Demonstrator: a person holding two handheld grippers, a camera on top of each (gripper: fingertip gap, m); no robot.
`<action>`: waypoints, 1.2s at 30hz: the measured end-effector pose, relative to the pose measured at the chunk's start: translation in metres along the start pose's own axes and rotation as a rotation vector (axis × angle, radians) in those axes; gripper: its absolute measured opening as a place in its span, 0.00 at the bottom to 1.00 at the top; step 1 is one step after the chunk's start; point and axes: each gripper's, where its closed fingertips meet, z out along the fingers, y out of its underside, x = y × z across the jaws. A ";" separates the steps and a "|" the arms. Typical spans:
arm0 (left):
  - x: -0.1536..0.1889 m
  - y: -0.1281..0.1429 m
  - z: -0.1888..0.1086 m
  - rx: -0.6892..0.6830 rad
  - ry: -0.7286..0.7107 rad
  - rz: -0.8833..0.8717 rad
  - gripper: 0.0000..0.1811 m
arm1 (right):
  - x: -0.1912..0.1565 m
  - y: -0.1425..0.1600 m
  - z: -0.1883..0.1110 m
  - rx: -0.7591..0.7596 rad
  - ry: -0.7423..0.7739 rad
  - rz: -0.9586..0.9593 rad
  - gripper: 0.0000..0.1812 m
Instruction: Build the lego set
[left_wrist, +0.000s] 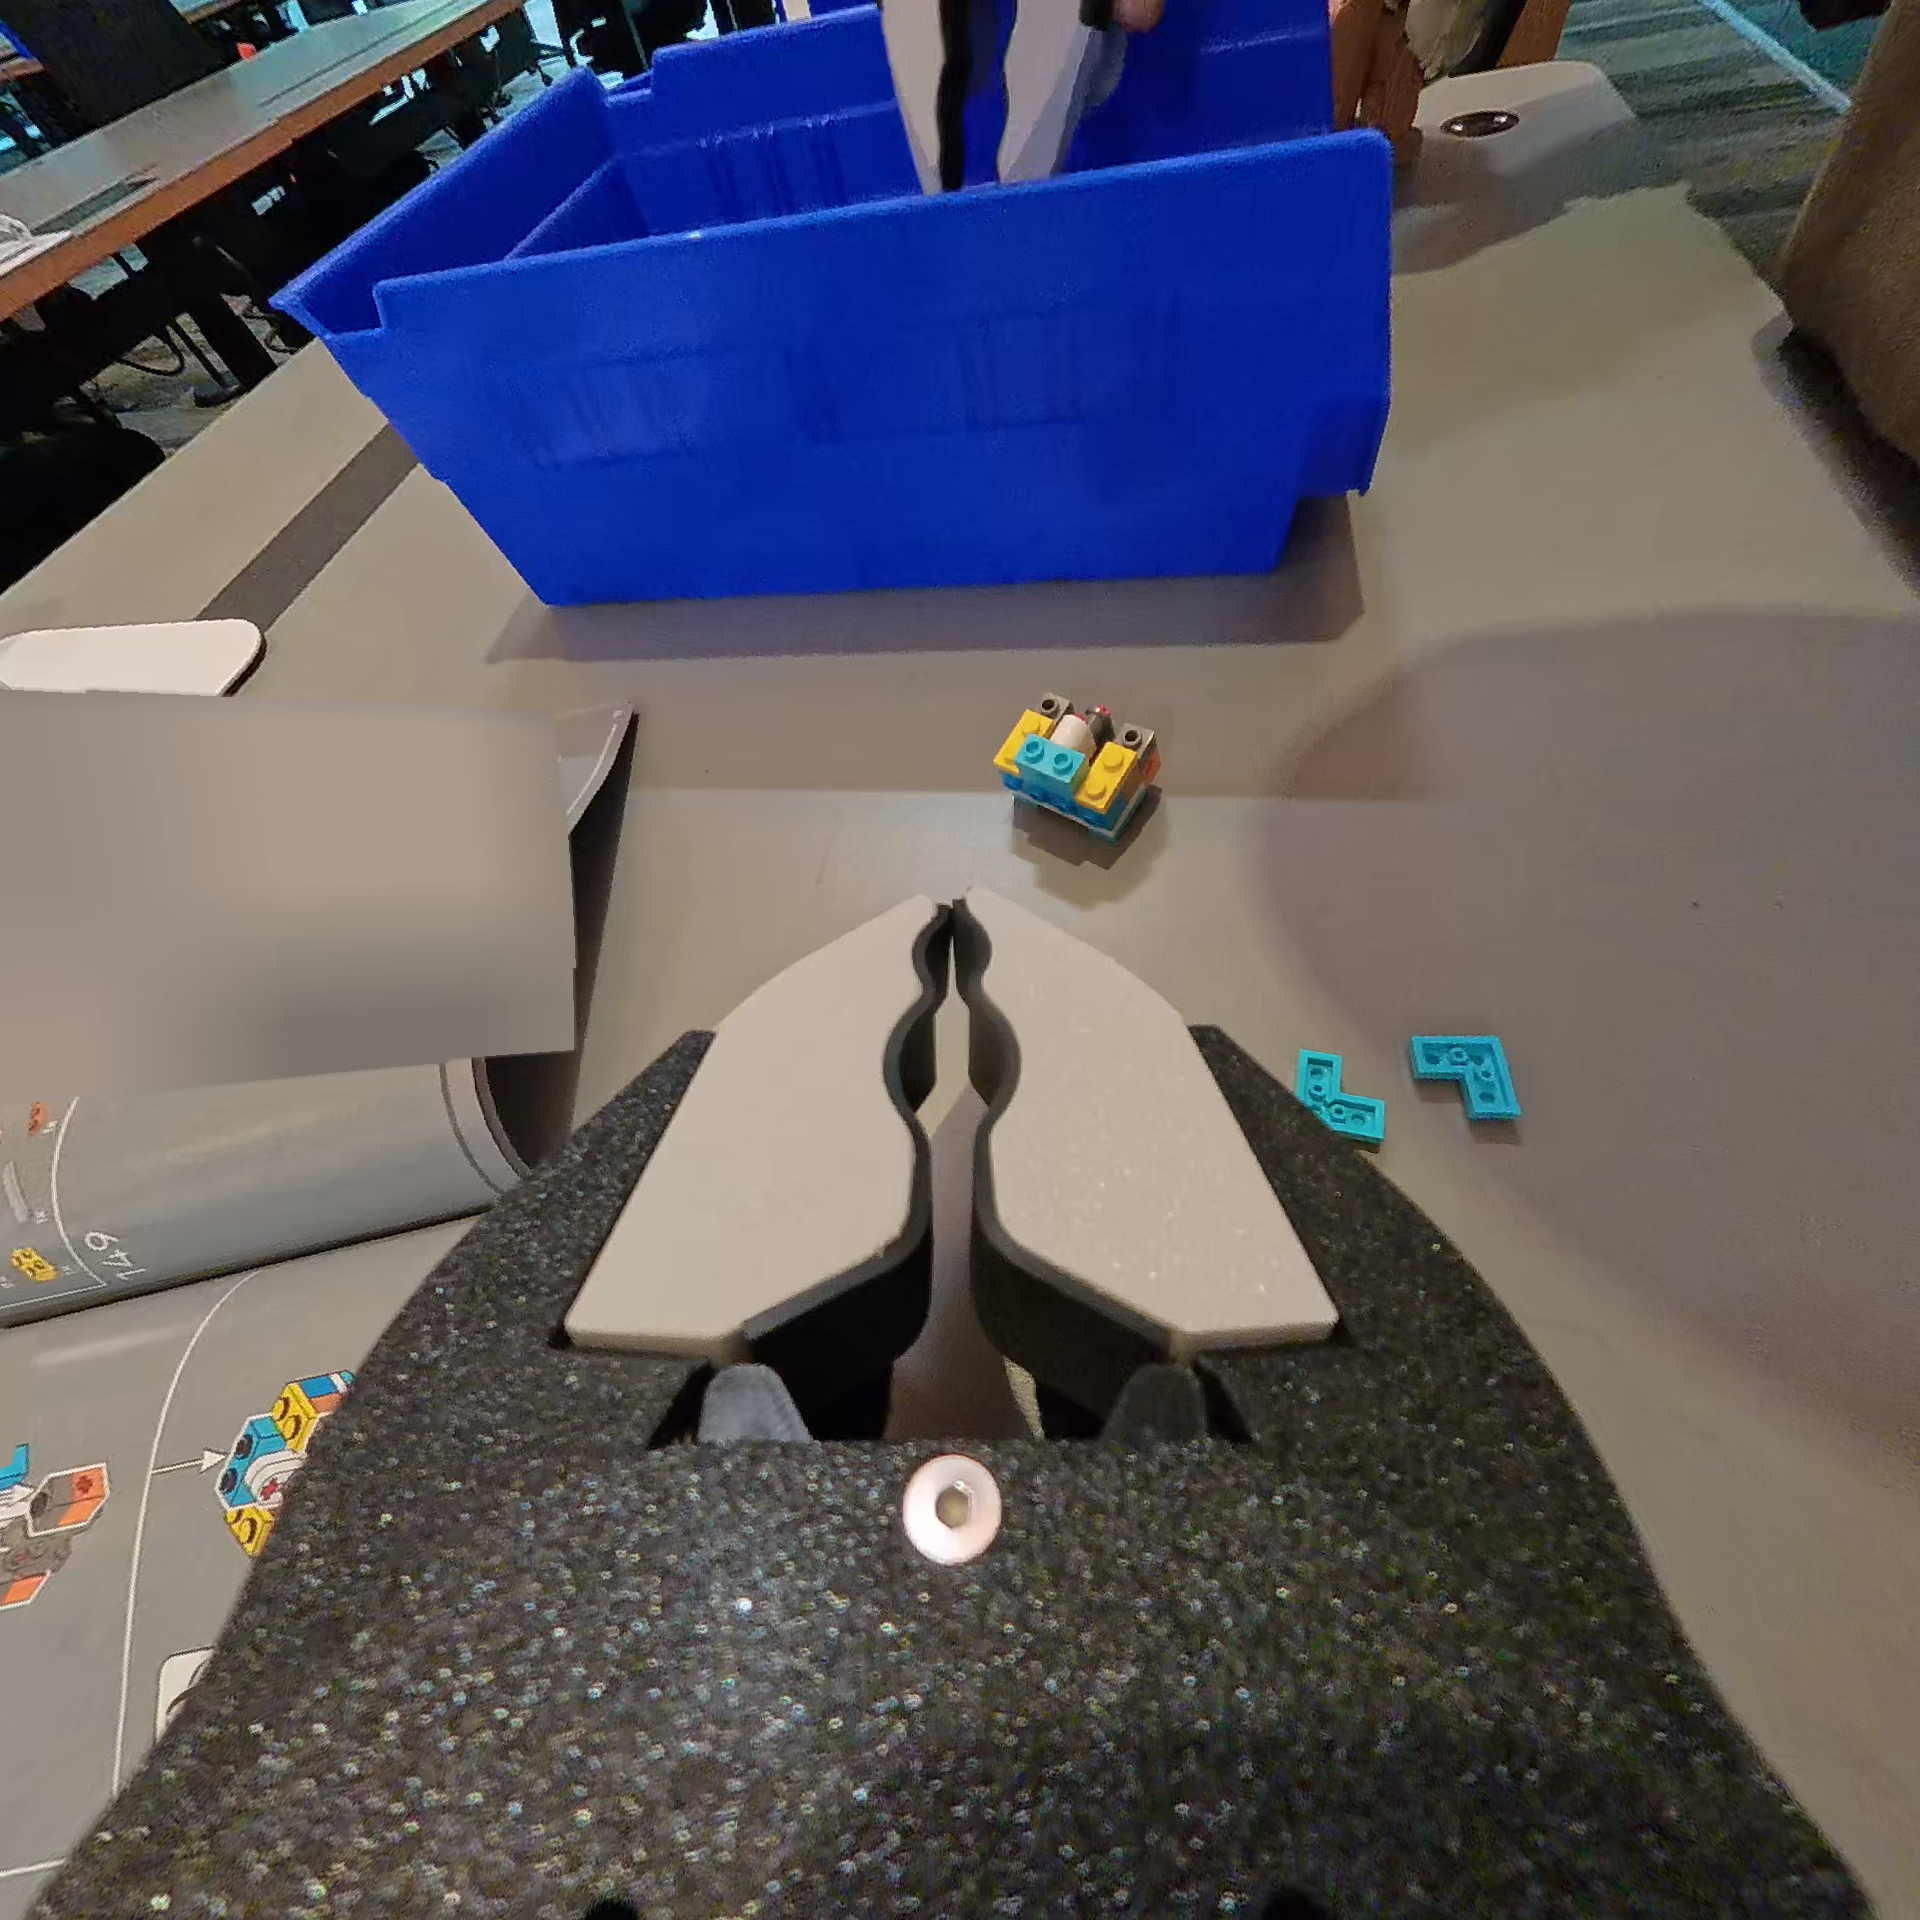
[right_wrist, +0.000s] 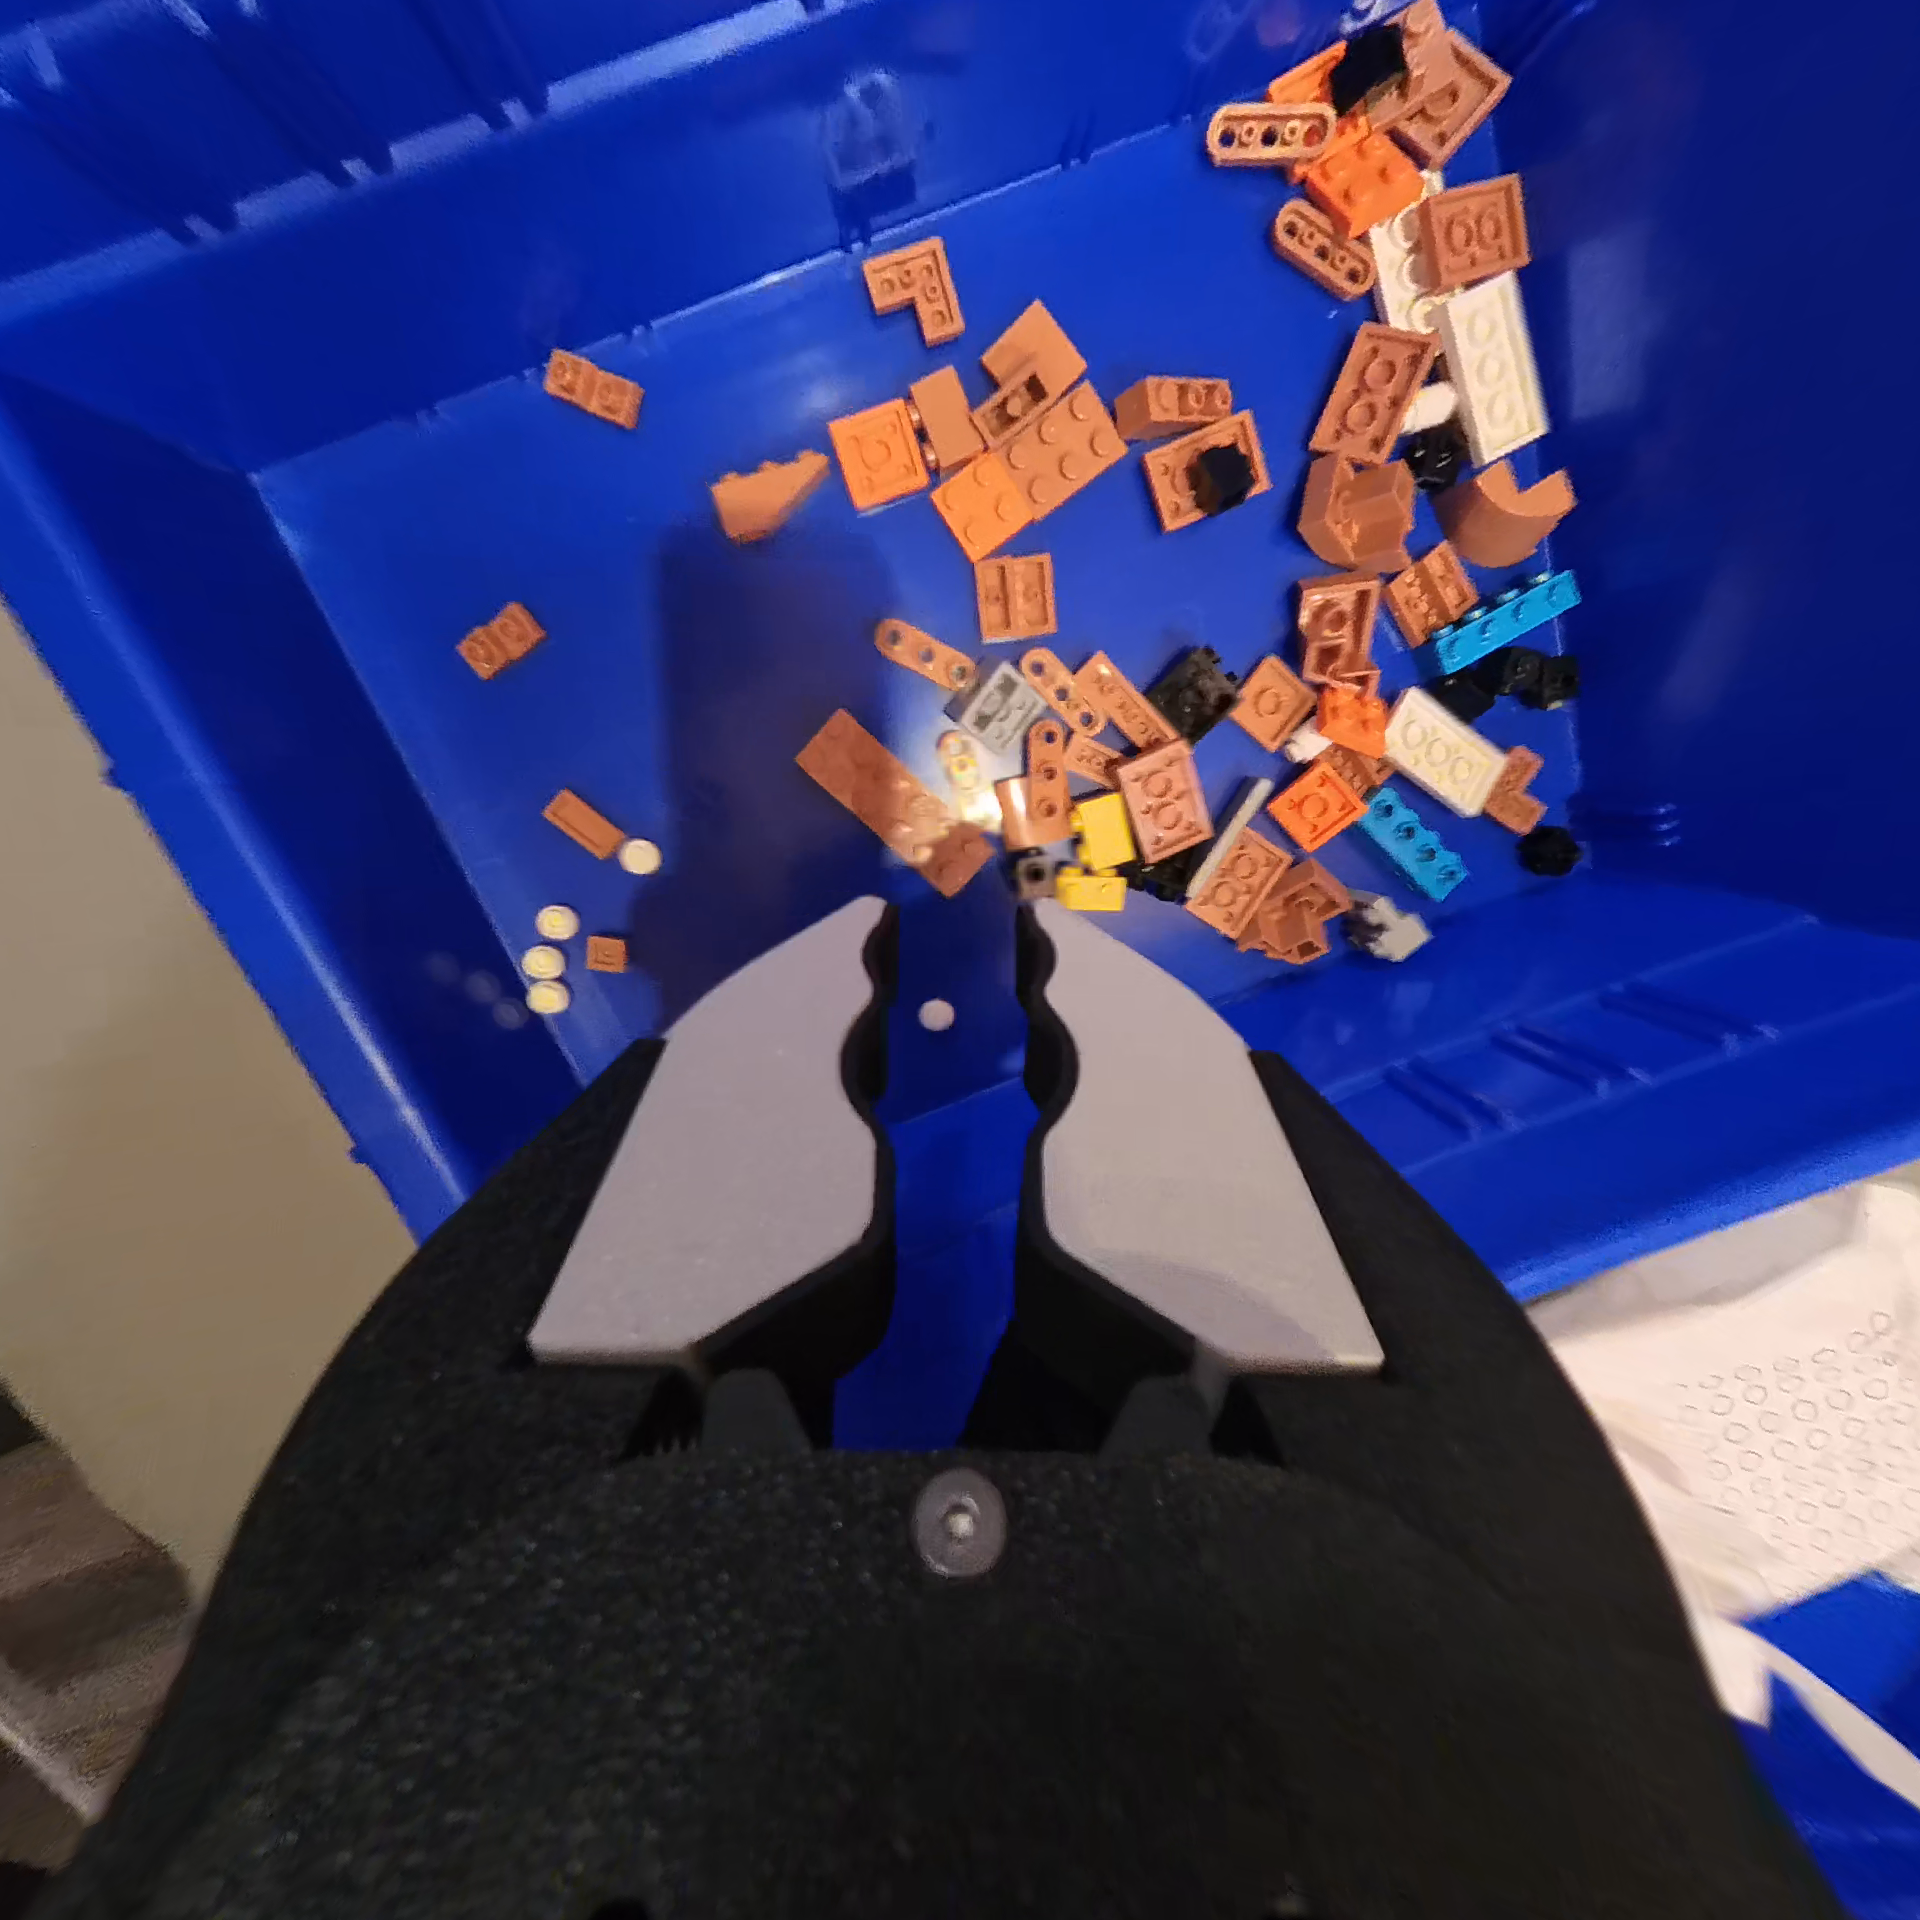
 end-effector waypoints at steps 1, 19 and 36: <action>0.000 0.000 0.000 -0.001 0.000 0.004 0.00 | 0.004 -0.004 -0.001 -0.019 0.028 -0.035 0.12; 0.001 0.004 -0.006 -0.004 -0.004 0.031 0.00 | 0.047 -0.068 0.066 -0.138 -0.004 -0.209 0.11; 0.001 0.004 -0.007 -0.001 -0.013 0.037 0.00 | 0.037 -0.077 0.053 -0.064 0.018 -0.179 0.06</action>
